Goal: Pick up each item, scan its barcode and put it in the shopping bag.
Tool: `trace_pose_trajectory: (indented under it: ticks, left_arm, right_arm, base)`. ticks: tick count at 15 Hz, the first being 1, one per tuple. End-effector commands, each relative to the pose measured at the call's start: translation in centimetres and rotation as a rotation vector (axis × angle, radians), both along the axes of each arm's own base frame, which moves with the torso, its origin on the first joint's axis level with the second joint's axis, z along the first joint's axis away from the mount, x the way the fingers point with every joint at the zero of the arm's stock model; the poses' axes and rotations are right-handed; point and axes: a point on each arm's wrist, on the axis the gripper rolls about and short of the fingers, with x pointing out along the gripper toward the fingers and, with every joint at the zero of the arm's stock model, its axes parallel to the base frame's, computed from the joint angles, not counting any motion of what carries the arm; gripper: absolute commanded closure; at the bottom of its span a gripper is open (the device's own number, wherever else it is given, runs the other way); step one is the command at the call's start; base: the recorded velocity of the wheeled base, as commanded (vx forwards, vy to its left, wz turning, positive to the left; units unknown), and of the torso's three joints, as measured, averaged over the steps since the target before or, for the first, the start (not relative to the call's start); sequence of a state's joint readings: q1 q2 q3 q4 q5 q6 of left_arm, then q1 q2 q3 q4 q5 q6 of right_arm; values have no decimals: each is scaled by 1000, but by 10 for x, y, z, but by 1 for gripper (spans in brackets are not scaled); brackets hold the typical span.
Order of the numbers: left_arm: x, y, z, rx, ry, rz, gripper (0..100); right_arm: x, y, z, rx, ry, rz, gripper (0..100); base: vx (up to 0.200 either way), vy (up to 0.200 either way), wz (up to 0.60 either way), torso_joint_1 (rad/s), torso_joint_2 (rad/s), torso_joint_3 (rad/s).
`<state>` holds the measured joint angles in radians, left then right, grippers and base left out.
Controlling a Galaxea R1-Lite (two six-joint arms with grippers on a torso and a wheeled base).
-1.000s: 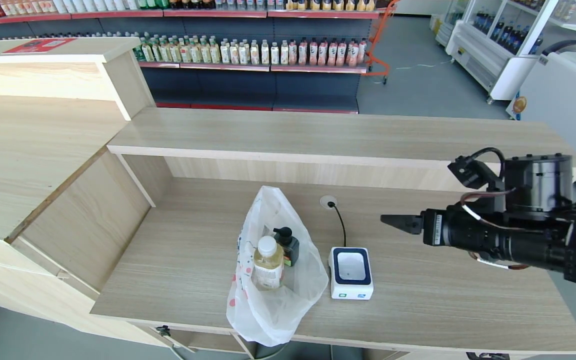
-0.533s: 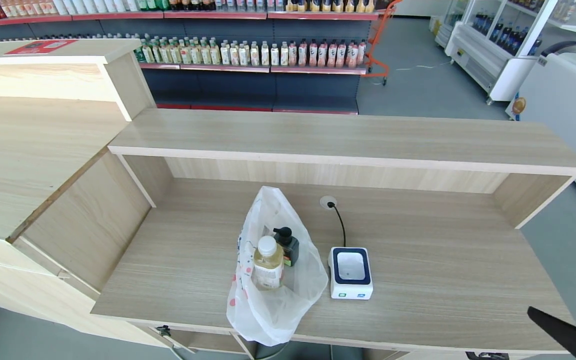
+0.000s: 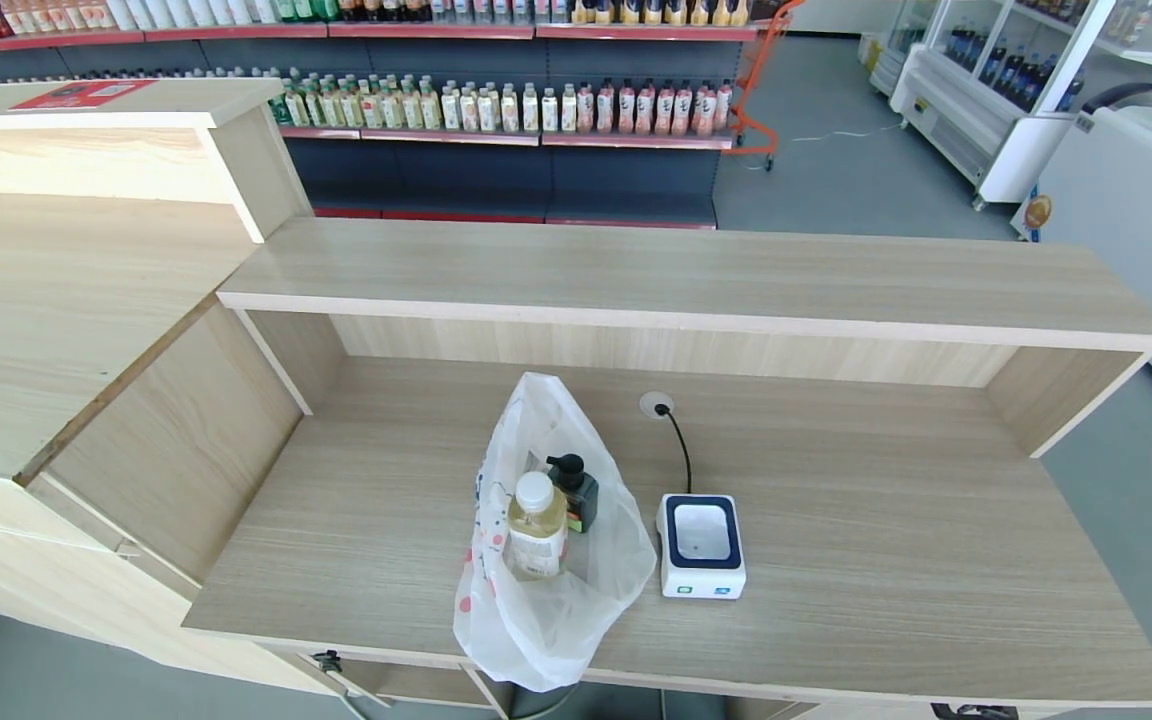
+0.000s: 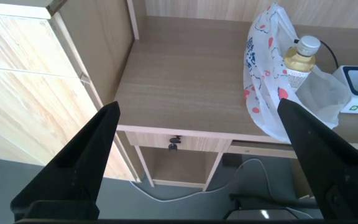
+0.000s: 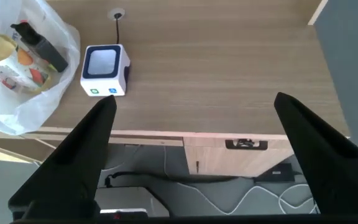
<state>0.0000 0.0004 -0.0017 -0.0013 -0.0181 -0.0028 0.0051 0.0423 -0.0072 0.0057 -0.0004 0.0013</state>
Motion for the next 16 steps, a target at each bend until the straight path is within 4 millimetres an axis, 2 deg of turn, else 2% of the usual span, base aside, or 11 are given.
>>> trace_pose_trajectory:
  ticks: [1,4,5,15,16]
  left_arm:
    - [0,0,0,0,-1,0,0]
    - [0,0,0,0,-1,0,0]
    - [0,0,0,0,-1,0,0]
    - [0,0,0,-2,0,1,0]
    - [0,0,0,0,-1,0,0]
  right_arm:
    - [-3,0,-2,-35,-38,4,0]
    - [-3,0,-2,-35,-38,5,0]
    - [-3,0,-2,-30,-38,5,100]
    - [-3,0,-2,19,-38,-5,100]
    - [-3,0,-2,19,-38,-5,100]
  base:
    - [0,0,0,0,0,0]
    - [0,0,0,0,0,0]
    - [0,0,0,0,0,0]
    - [0,0,0,0,0,0]
    - [200,-200,0,2,2,-2]
